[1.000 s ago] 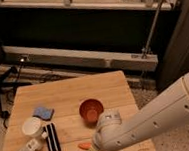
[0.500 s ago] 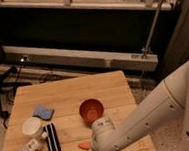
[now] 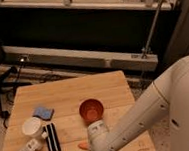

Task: Drag the pepper across the table

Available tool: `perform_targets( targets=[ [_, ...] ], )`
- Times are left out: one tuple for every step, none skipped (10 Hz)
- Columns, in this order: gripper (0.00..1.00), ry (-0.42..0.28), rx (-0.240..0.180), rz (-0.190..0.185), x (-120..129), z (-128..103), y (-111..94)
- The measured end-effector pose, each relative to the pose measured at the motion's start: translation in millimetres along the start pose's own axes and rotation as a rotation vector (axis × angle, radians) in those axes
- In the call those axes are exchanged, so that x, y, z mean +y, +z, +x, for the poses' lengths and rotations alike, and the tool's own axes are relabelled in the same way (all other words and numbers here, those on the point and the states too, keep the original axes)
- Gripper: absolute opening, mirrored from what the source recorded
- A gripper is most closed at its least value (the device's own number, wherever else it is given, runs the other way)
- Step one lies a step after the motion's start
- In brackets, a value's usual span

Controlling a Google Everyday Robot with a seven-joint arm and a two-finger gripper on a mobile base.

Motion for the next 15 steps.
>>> perform_targets(
  targets=[
    [0.54,0.001,-0.001,0.006,0,-1,1],
    [0.54,0.0,-0.001,0.015,0,-2,1],
    [0.54,-0.001,0.0,0.022,-1,-2,2],
    [0.54,-0.002,-0.005,0.027,0,-5,1],
    [0.54,-0.001,-0.012,0.032,1,-11,-1],
    [0.54,0.003,-0.015,0.039,-1,-13,-3],
    [0.54,0.009,-0.014,0.047,-4,-12,-5],
    [0.54,0.023,-0.01,0.063,-11,-11,-7],
    [0.54,0.026,-0.009,0.07,-13,-12,-8],
    [0.54,0.025,-0.002,0.083,-16,-12,-8],
    [0.54,0.022,0.004,0.096,-18,-12,-8],
    [0.54,0.024,0.008,0.104,-19,-13,-7],
    [0.54,0.025,0.012,0.111,-19,-15,-6],
    [0.52,0.024,0.014,0.115,-18,-19,-6],
    [0.46,0.024,0.012,0.116,-17,-22,-5]
  ],
)
